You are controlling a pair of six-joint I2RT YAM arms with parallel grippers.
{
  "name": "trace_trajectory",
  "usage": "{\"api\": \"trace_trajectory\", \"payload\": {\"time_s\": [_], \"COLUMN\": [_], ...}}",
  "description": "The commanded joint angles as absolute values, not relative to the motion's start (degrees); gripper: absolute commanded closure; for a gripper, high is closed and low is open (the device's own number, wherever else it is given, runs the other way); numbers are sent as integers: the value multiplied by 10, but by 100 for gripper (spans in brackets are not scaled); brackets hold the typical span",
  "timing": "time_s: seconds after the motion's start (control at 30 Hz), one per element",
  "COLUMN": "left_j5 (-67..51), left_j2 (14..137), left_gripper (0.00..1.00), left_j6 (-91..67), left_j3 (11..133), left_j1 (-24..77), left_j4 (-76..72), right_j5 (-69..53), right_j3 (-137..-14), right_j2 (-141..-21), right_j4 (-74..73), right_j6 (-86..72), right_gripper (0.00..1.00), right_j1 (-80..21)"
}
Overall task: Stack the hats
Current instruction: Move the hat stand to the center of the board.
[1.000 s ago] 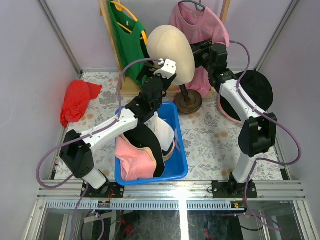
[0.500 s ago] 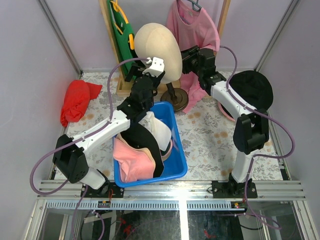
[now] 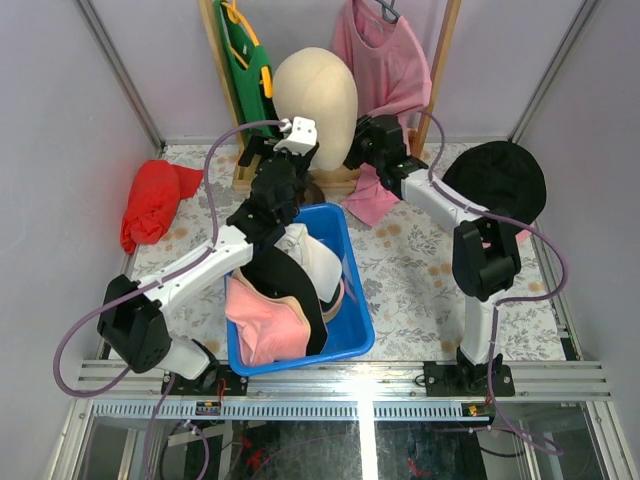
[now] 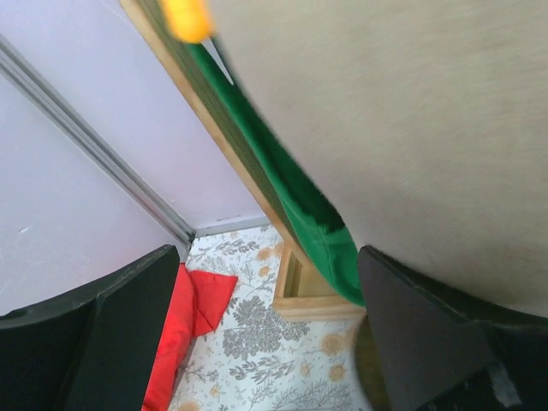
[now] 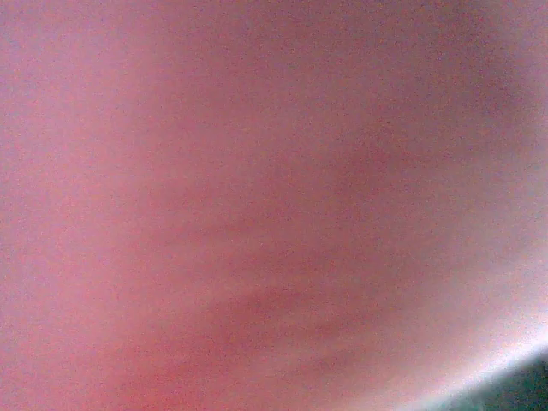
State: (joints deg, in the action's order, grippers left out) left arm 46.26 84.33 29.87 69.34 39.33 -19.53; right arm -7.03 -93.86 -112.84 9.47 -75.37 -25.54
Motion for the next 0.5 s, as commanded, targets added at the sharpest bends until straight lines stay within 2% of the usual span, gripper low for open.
{"api": "trace_trajectory", "payload": {"time_s": [0.0, 0.47], "left_j5": [374, 430], "left_j2": [821, 759], "left_gripper": [14, 14], "left_j6": [269, 221], "left_j3": [701, 597], "left_j1": [408, 405], "left_j4": [-384, -397], "right_j5": [-226, -215], "right_j3": [-954, -1016], "right_j2": [-1131, -1148], "right_j4": [111, 47], "right_j6": [-702, -659], "right_gripper": [45, 45], "right_j1": [-370, -384]}}
